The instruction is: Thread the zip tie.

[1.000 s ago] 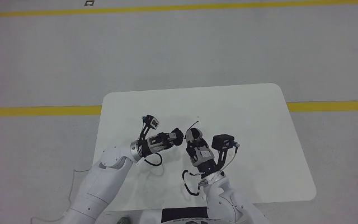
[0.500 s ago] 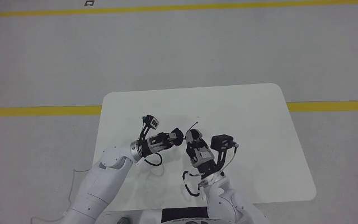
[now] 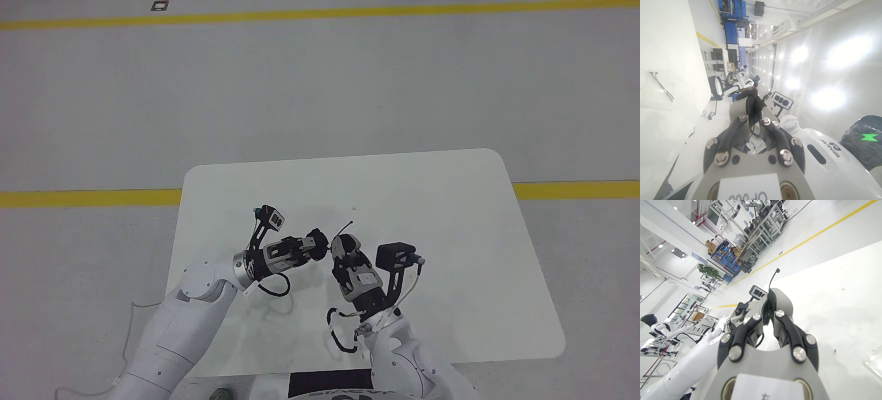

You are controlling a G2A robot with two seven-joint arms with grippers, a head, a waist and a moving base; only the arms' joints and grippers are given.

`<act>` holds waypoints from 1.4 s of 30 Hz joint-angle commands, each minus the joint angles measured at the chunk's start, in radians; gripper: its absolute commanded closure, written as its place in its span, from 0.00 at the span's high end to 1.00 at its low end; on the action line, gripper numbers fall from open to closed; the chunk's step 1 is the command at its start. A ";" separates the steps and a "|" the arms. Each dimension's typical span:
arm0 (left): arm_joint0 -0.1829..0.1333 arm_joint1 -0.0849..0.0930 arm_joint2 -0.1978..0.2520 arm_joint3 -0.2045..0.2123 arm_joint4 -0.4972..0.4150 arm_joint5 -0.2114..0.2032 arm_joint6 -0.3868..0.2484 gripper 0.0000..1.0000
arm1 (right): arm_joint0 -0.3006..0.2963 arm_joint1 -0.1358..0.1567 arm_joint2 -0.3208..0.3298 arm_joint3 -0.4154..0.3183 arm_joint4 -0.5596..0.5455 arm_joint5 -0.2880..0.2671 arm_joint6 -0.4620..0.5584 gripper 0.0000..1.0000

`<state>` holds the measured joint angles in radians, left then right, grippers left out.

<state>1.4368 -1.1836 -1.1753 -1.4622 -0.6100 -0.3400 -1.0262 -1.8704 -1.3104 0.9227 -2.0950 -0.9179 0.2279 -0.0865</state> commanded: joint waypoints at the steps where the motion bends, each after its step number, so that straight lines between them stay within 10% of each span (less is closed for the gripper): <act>1: 0.000 0.000 0.000 0.000 0.000 0.000 0.000 0.00 | 0.000 0.000 0.000 0.001 -0.001 0.000 0.000 0.00; 24: 0.000 0.000 0.000 0.000 0.000 0.000 0.000 0.00 | 0.003 0.000 -0.005 0.010 -0.032 0.001 0.007 0.00; 25: 0.000 0.000 0.000 0.000 0.000 0.000 0.000 0.00 | 0.003 0.000 -0.004 0.009 -0.035 0.003 0.006 0.04; 26: 0.000 0.000 0.000 0.000 0.000 0.000 0.000 0.00 | 0.003 0.000 -0.004 0.008 -0.036 0.006 0.005 0.32; 33: 0.000 0.000 0.000 0.000 0.000 0.000 0.000 0.00 | -0.004 0.001 0.003 -0.003 -0.052 0.016 -0.002 0.87; 42: 0.000 0.000 0.000 0.000 0.000 0.000 0.000 0.00 | -0.022 0.006 0.016 -0.018 -0.111 0.023 -0.011 0.84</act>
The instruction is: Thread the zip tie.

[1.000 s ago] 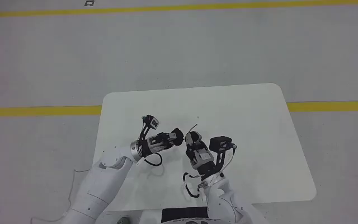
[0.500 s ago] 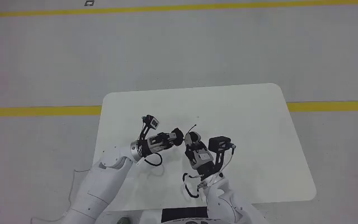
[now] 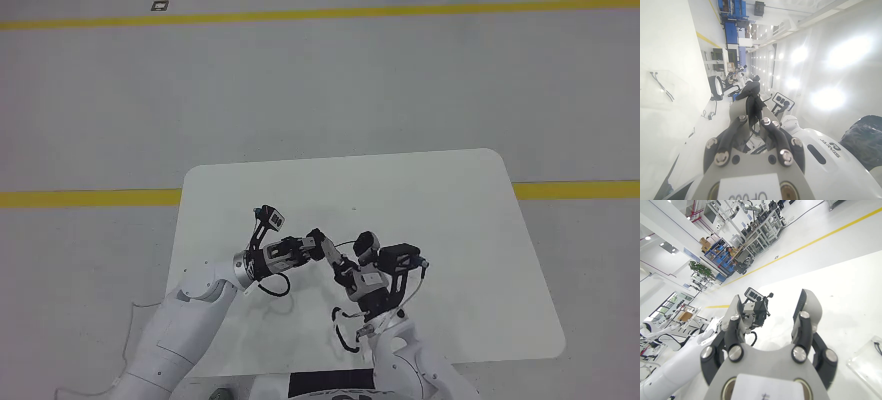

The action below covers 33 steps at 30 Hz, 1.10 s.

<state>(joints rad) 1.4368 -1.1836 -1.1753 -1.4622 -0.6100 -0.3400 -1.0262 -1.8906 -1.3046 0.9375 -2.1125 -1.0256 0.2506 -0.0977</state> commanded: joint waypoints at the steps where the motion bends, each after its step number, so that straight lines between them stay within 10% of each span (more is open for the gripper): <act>1: 0.000 0.000 0.000 0.000 0.000 0.000 0.000 0.00 | -0.004 0.001 0.003 -0.002 -0.007 0.002 -0.001 0.82; 21: 0.000 0.000 0.000 0.000 0.000 0.000 0.000 0.00 | -0.001 -0.002 0.003 -0.005 0.010 -0.002 0.005 0.00; 33: 0.000 0.000 0.000 0.000 0.000 0.000 0.000 0.00 | 0.019 -0.006 -0.013 0.005 -0.032 0.014 -0.001 0.00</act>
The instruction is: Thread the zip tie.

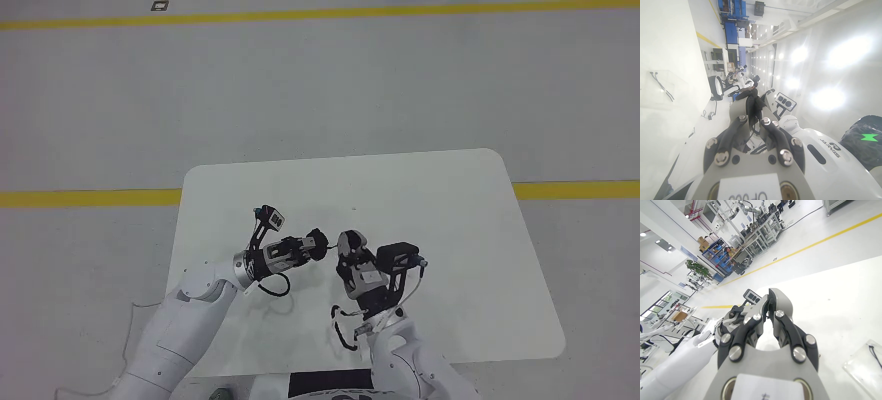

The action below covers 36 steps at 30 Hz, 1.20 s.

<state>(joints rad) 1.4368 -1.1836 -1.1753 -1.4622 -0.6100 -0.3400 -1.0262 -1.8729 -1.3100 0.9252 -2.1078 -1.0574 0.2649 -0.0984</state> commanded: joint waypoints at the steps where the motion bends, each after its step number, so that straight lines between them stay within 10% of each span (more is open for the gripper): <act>1: 0.000 0.000 0.000 0.000 0.000 0.000 0.000 0.00 | 0.002 0.000 -0.001 0.000 0.000 -0.001 -0.001 0.00; 36: 0.000 0.000 0.000 0.000 0.000 0.000 0.000 0.00 | 0.015 -0.008 -0.014 0.024 -0.026 -0.004 -0.019 0.00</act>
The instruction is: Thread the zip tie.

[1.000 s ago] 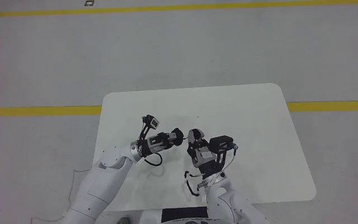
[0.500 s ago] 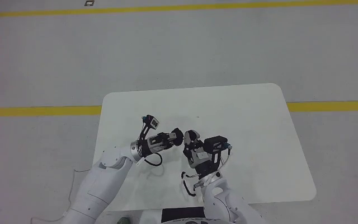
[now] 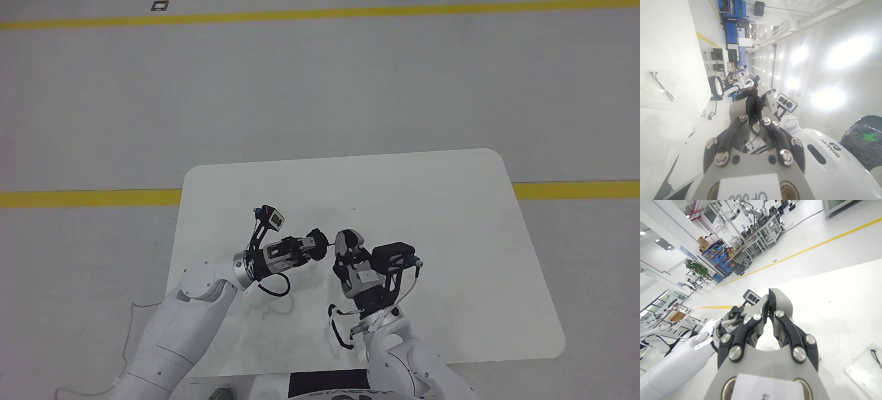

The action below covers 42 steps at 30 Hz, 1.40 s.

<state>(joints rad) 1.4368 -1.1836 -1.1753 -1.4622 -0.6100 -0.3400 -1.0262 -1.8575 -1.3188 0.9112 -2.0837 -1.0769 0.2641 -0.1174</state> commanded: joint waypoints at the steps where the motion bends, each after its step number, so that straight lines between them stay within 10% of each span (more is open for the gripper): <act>1: 0.000 0.000 0.000 0.000 0.000 0.000 0.000 0.00 | -0.001 0.001 0.001 -0.001 -0.013 -0.006 0.000 0.00; 8: 0.000 0.000 0.000 0.000 0.000 0.000 0.000 0.00 | -0.011 0.005 0.008 -0.009 -0.045 -0.017 -0.004 0.00; 17: 0.000 0.000 0.000 0.000 0.000 0.000 0.000 0.50 | -0.025 0.008 0.019 -0.022 -0.075 -0.016 -0.003 0.00; 21: 0.000 0.000 0.000 0.000 0.000 0.000 0.000 1.00 | -0.027 0.010 0.020 -0.023 -0.097 -0.018 0.004 0.00; 42: 0.000 0.000 0.000 0.000 0.000 0.000 0.000 1.00 | -0.048 0.017 0.039 -0.038 -0.214 0.033 0.059 0.00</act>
<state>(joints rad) 1.4368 -1.1836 -1.1753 -1.4622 -0.6100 -0.3400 -1.0262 -1.9053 -1.3018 0.9498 -2.1214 -1.2928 0.2931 -0.0571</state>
